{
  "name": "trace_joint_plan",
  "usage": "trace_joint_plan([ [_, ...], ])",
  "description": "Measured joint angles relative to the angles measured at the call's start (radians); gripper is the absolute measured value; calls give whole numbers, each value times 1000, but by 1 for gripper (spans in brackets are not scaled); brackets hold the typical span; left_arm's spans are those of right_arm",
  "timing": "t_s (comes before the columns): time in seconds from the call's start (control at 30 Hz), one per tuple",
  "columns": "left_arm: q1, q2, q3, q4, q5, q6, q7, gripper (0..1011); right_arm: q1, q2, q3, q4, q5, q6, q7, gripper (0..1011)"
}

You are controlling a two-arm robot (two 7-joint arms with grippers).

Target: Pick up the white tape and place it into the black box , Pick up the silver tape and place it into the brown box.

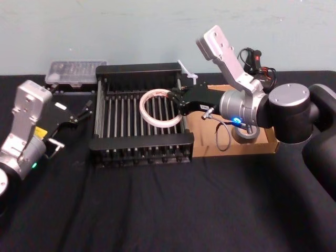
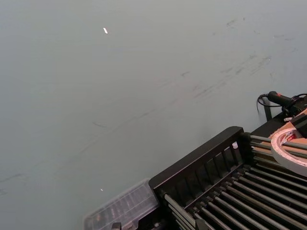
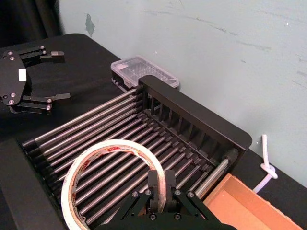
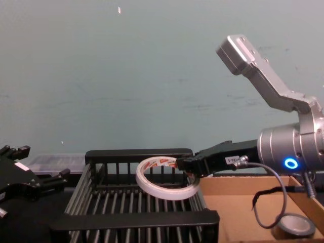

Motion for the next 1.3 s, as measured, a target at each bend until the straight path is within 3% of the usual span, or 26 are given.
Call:
trace_joint_plan([
  [0.13,0,0,0,0,0,0,0,1001,0,0,0,0,0,0,0,136],
  [0.5,0,0,0,0,0,0,0,1001,-1,0,1,-1,1,0,-1,453],
  [0.73,0,0,0,0,0,0,0,1001,-1,0,1,-2,1,0,-2,715],
  [1.07,0,0,0,0,0,0,0,1001,-3,1,1,-4,1,-1,-3,977],
  [1.3,0,0,0,0,0,0,0,1001,-39,15,28,-44,-5,-47,-39,1002],
])
